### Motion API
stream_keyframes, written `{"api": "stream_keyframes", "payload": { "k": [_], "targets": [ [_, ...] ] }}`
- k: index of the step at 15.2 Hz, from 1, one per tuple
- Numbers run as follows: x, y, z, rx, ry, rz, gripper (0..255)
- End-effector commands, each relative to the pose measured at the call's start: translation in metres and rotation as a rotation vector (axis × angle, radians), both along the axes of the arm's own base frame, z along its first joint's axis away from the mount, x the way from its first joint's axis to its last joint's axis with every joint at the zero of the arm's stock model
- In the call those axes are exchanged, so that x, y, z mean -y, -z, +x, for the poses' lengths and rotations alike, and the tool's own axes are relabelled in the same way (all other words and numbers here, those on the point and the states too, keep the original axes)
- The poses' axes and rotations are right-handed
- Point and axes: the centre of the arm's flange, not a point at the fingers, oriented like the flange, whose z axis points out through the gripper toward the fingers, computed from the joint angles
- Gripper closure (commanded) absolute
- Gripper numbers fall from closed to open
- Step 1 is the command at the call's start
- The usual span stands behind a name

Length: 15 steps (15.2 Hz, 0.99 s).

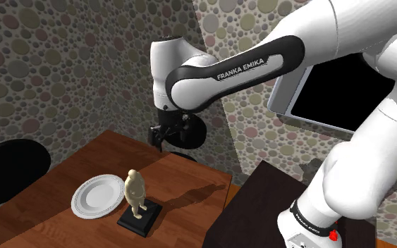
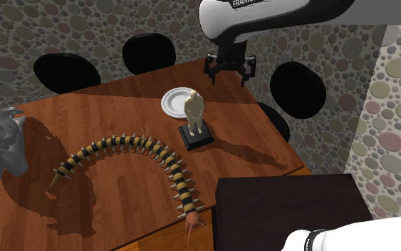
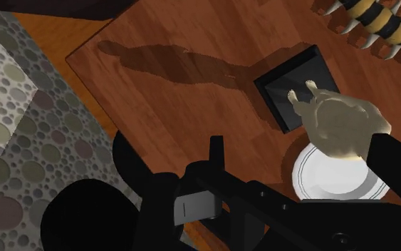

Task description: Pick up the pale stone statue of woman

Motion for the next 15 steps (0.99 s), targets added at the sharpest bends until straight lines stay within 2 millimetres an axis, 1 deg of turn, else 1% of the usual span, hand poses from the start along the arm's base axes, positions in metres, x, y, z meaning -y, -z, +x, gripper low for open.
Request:
{"api": "stream_keyframes", "payload": {
  "k": [1,12,15],
  "targets": [
    [-0.016,0.016,0.014,-0.002,0.007,0.006,0],
    [-0.101,0.099,0.095,-0.017,0.044,0.037,0],
    [-0.104,0.112,0.097,-0.018,0.045,0.038,0]
  ]
}}
